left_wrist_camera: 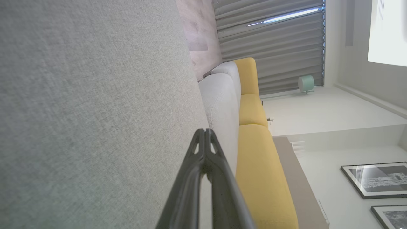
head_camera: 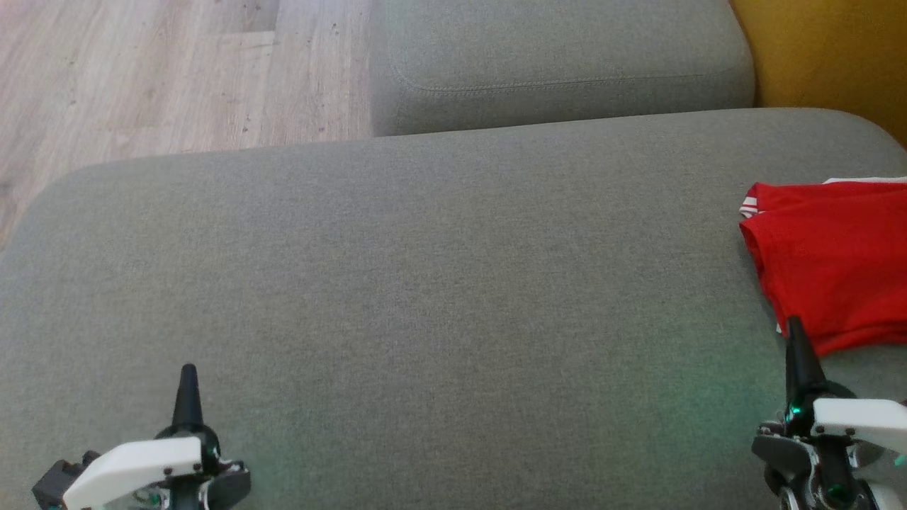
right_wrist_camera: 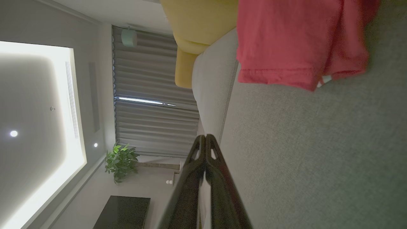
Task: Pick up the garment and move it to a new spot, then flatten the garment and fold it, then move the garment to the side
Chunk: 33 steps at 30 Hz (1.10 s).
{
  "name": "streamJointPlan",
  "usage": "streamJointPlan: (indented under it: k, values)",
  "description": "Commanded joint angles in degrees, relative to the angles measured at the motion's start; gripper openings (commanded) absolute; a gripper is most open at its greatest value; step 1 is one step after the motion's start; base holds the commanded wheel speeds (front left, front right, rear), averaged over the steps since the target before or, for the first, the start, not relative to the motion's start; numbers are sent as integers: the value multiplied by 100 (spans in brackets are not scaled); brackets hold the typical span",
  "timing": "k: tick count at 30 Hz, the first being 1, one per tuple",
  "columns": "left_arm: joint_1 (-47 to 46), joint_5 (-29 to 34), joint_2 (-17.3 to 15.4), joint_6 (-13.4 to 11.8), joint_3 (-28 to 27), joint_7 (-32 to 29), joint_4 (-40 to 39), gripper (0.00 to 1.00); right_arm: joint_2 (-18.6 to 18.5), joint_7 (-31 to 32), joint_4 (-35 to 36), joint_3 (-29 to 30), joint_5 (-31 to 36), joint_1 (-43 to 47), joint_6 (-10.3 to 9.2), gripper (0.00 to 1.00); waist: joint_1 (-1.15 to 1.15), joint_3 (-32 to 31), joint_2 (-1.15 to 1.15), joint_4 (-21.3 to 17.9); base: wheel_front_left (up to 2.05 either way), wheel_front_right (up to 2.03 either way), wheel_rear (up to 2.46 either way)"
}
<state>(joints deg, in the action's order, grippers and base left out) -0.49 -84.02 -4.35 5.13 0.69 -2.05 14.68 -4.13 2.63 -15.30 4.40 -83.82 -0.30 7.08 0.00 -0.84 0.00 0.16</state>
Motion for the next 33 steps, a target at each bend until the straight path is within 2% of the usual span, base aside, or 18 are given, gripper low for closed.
streamJointPlan:
  k: [1,14,33]
  values:
    - [-334,-152,-32,62,-238,-47,-140,0,-19,50,173,-66,-158,-333,37,0,0,8,0,-1,0,0,0]
    - [-551,-1000,-14,236,-498,-265,-74,0,13,262,137,58,-962,-574,41,0,0,102,0,-16,0,0,0]
    - [-554,-964,17,236,-542,-300,-72,0,36,288,134,91,-935,-577,41,0,0,102,0,-16,0,0,0]
